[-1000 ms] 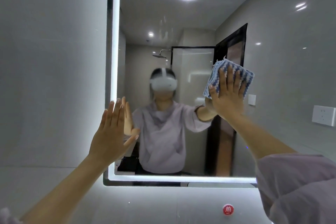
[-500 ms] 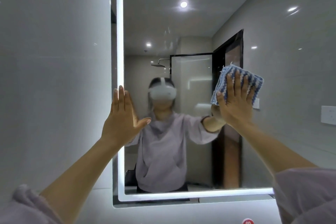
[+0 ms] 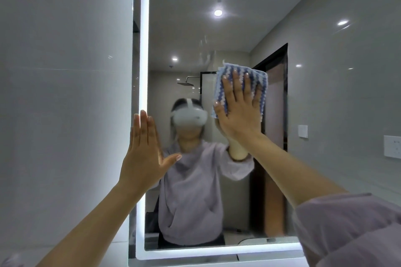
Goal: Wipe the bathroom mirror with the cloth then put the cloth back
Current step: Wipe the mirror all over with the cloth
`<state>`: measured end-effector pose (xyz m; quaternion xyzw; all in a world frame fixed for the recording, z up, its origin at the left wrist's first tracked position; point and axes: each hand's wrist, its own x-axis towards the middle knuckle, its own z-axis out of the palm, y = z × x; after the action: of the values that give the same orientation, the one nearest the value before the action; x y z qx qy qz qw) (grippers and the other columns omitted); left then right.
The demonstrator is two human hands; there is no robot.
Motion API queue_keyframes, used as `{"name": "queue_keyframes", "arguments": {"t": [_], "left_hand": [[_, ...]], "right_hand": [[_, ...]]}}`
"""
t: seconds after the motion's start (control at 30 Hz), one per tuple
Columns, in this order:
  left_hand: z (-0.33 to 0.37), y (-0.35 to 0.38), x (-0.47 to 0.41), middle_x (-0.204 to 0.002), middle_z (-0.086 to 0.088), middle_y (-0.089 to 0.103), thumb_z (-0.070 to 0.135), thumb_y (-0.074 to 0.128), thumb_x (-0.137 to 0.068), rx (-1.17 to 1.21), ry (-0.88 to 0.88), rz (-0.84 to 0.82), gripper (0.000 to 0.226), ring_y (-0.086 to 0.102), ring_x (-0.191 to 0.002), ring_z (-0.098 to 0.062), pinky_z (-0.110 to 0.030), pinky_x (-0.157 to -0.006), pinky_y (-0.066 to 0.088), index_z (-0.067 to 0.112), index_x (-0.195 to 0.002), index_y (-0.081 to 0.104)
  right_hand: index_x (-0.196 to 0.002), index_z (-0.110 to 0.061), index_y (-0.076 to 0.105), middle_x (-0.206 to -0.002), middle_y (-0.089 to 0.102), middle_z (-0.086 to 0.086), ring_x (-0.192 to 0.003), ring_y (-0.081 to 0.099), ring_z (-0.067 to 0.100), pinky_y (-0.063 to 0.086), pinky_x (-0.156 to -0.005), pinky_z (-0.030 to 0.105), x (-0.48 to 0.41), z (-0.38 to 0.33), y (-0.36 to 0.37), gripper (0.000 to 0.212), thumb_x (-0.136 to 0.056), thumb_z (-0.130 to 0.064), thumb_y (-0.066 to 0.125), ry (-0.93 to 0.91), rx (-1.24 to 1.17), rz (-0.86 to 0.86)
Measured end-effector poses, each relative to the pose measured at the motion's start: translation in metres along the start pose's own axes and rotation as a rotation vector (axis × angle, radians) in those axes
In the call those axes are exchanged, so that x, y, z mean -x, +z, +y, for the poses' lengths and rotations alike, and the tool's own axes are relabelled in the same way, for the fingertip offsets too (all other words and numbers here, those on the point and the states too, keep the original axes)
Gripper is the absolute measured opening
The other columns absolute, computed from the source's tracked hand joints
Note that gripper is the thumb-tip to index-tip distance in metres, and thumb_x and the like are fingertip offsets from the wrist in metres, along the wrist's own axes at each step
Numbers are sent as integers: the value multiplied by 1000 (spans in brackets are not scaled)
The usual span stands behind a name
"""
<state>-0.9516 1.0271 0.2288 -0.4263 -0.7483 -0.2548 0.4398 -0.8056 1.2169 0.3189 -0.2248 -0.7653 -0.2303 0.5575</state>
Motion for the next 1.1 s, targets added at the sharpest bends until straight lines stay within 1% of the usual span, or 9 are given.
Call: {"name": "queue_keyframes", "arguments": {"t": [0.1, 0.23, 0.27, 0.37, 0.47, 0.67, 0.8, 0.93, 1.1], "left_hand": [[0, 0, 0, -155, -15, -21, 82, 16, -70, -6, 5, 13, 115, -21, -144, -28, -34, -117, -9, 0, -146, -11], [1, 1, 0, -155, -16, -23, 82, 15, -70, -19, 7, 13, 116, -22, -144, -29, -36, -118, -8, -1, -146, -12], [1, 0, 0, -154, -16, -23, 82, 14, -69, -21, 2, 12, 116, -21, -144, -29, -37, -119, -7, 0, -146, -12], [2, -1, -1, -154, -15, -23, 82, 13, -68, -24, -8, 13, 115, -19, -144, -29, -39, -119, -4, 1, -144, -14], [2, -1, -1, -153, -14, -22, 83, 13, -68, -27, -9, 12, 114, -17, -144, -29, -41, -119, -1, 1, -144, -14], [1, 0, -1, -155, -15, -23, 83, 15, -69, -43, -5, 5, 116, -20, -144, -28, -36, -117, -7, 0, -146, -12], [1, -1, -1, -155, -14, -25, 83, 14, -69, -46, -6, -3, 116, -23, -143, -26, -33, -115, -12, 1, -146, -14], [1, -1, 0, -155, -13, -26, 83, 15, -69, -35, 3, -3, 116, -24, -143, -26, -30, -114, -15, 1, -146, -15], [-1, 2, 1, -155, -14, -24, 81, 17, -72, -43, 3, 7, 115, -22, -144, -26, -35, -117, -8, 0, -146, -13]], "right_hand": [[-153, -13, -7, -162, -10, 11, -148, -11, 30, -17, -116, 47, -15, -30, -1, 70, -99, -52, 15, -83, 14, 3], [-153, -15, -7, -162, -11, 10, -148, -12, 30, -4, -118, 54, -27, -74, -1, 70, -99, -50, 20, -154, -24, -27], [-153, -15, -6, -162, -11, 9, -148, -14, 29, -6, -118, 52, -28, -82, -1, 70, -100, -50, 21, -171, -35, -36], [-155, -16, -2, -162, -10, 7, -148, -14, 26, -23, -114, 42, -29, -97, 0, 69, -101, -49, 26, -207, -45, -47], [-155, -18, -2, -162, -9, 5, -148, -14, 26, -24, -113, 40, -29, -97, -1, 68, -101, -50, 26, -225, -7, -65], [-154, -22, -6, -162, -12, 1, -148, -17, 24, -16, -118, 44, -32, -76, -5, 70, -99, -55, 24, -310, 22, -130], [-154, -23, -5, -162, -10, 0, -148, -14, 24, -12, -119, 45, -27, -46, -8, 71, -99, -56, 25, -328, 50, -112], [-154, -24, -6, -162, -10, 0, -148, -16, 21, -20, -116, 39, -20, -8, -10, 70, -98, -57, 21, -277, 55, -89], [-154, -23, -8, -162, -15, 0, -147, -20, 19, -22, -116, 36, -10, 49, -12, 73, -95, -63, 6, -176, 96, -78]]}}
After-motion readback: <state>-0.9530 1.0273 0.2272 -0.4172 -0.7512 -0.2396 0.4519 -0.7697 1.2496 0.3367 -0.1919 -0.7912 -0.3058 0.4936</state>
